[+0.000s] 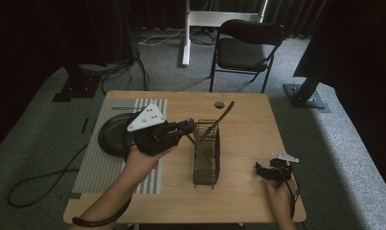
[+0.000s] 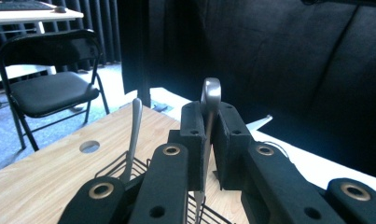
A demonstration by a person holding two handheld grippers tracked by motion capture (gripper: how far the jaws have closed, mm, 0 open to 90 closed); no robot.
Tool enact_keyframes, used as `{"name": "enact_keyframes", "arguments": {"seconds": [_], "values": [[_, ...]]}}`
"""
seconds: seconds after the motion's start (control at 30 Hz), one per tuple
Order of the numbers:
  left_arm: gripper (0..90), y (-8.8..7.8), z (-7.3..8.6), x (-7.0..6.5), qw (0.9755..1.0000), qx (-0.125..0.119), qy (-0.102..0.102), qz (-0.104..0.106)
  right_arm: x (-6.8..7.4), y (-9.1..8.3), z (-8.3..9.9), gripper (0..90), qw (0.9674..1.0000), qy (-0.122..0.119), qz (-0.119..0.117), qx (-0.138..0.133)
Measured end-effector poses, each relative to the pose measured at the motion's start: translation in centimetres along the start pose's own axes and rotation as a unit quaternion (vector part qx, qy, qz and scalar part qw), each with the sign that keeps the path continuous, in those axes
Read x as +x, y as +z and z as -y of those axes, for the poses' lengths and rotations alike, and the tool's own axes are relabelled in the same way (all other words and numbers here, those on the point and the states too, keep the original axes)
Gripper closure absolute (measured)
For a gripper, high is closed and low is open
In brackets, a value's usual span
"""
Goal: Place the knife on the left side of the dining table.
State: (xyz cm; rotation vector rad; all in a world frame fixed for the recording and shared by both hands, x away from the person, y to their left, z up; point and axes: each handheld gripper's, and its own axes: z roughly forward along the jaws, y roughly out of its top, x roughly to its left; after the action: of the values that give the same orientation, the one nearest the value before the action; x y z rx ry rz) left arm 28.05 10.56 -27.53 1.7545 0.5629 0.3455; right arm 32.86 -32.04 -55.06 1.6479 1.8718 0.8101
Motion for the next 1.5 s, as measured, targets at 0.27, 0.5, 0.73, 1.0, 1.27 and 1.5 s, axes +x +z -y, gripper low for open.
{"name": "enact_keyframes", "arguments": {"seconds": [0.27, 0.5, 0.73, 1.0, 1.27, 1.5], "values": [[83.5, -2.6, -0.8, 0.5, 0.9994, -0.019, 0.002, -0.03, 0.0, 0.0, 0.0, 11.5, 1.0, 0.0, 0.0, 0.0], [83.5, -4.1, 1.0, 2.0, 0.9982, -0.004, -0.01, -0.059, 0.0, 0.0, 0.0, 11.5, 1.0, 0.0, 0.0, 0.0], [83.5, -4.9, 3.7, 3.9, 0.9945, 0.011, -0.027, -0.101, 0.0, 0.0, 0.0, 11.4, 1.0, 0.0, 0.0, 0.0], [83.4, -5.6, 7.8, 6.5, 0.9862, 0.03, -0.068, -0.148, 0.0, 0.0, 0.0, 11.5, 1.0, 0.001, 0.0, 0.0], [83.5, -5.4, 10.6, 8.6, 0.9779, 0.04, -0.099, -0.18, 0.0, 0.0, 0.0, 11.5, 1.0, 0.0, 0.0, 0.0], [83.4, -5.2, 12.5, 10.2, 0.9734, 0.028, -0.14, -0.179, 0.0, 0.0, 0.0, 11.5, 1.0, 0.0, 0.0, 0.0]]}}
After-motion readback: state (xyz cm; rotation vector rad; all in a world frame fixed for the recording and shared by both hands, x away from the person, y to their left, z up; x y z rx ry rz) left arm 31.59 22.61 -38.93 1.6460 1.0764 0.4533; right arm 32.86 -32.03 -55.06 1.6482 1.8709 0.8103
